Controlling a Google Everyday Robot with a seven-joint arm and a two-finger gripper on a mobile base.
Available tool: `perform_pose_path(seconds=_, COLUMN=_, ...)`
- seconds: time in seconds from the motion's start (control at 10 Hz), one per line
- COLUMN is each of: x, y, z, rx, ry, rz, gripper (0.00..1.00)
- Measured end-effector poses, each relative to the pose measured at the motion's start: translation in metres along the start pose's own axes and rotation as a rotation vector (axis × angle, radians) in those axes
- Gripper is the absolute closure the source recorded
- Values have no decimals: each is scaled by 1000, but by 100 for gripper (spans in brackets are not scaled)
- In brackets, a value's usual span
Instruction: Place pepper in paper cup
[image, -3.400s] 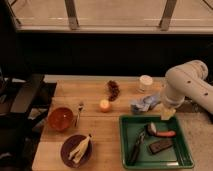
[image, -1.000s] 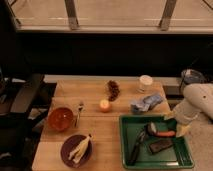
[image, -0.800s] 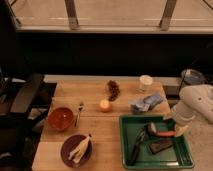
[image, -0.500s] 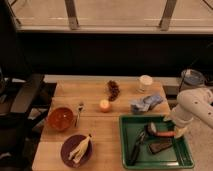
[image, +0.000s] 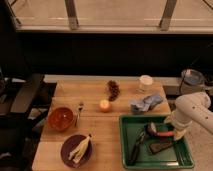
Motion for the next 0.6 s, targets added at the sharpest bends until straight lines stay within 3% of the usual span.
perform_pose_path(seconds=0.5, x=3, y=1, z=17, rx=19, ry=-25, rz=-2, gripper=35)
perform_pose_path(seconds=0.6, x=1, y=0, z=20, rx=22, ry=-39, rz=-5, gripper=39)
